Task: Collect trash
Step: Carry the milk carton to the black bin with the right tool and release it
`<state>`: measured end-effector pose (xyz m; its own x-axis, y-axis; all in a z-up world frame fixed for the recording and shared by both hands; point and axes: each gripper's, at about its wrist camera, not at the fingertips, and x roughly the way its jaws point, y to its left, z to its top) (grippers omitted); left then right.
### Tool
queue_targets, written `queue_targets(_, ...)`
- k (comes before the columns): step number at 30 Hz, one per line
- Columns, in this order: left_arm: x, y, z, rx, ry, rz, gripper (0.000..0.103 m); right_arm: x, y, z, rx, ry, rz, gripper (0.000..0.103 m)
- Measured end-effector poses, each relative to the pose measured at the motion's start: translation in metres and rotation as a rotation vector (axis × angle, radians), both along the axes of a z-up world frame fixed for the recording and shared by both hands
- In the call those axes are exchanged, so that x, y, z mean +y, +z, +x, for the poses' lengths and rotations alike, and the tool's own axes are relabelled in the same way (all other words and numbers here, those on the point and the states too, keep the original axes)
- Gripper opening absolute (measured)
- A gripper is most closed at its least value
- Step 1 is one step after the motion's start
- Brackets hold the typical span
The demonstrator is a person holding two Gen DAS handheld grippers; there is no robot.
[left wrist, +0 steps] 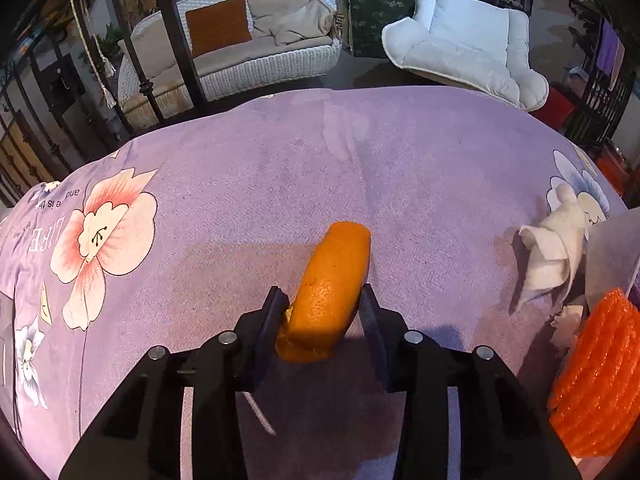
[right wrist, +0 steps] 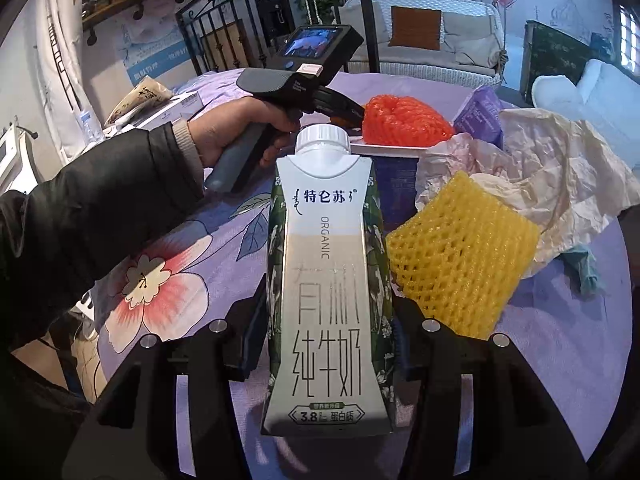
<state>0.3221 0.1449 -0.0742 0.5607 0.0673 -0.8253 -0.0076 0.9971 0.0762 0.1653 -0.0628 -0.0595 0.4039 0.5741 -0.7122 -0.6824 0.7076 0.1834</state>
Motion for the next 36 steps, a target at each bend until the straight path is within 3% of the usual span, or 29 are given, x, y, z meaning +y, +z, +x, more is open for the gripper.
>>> queue_targets(2, -0.001, 0.002, 0.0, -0.012, 0.008, 0.006, 0.03, -0.001, 0.0, -0.002, 0.003, -0.015, 0.012, 0.051)
queue_targets(8, 0.002, 0.014, -0.026, -0.056, 0.017, -0.035, 0.025, -0.008, 0.004, -0.005, -0.006, -0.064, 0.069, 0.051)
queue_targets(13, -0.005, 0.035, -0.078, -0.153, 0.009, -0.002, 0.024, -0.02, 0.009, -0.012, -0.03, -0.097, 0.106, 0.051)
queue_targets(23, -0.015, 0.057, -0.19, -0.255, 0.022, -0.12, 0.024, -0.052, 0.01, -0.03, -0.05, -0.198, 0.158, 0.051)
queue_targets(30, -0.059, 0.072, -0.235, -0.314, -0.065, -0.167, 0.024, -0.1, 0.014, -0.046, -0.088, -0.337, 0.206, 0.051)
queue_targets(36, -0.117, 0.072, -0.24, -0.3, -0.192, -0.239, 0.024, -0.155, 0.016, -0.053, -0.116, -0.481, 0.214, 0.051)
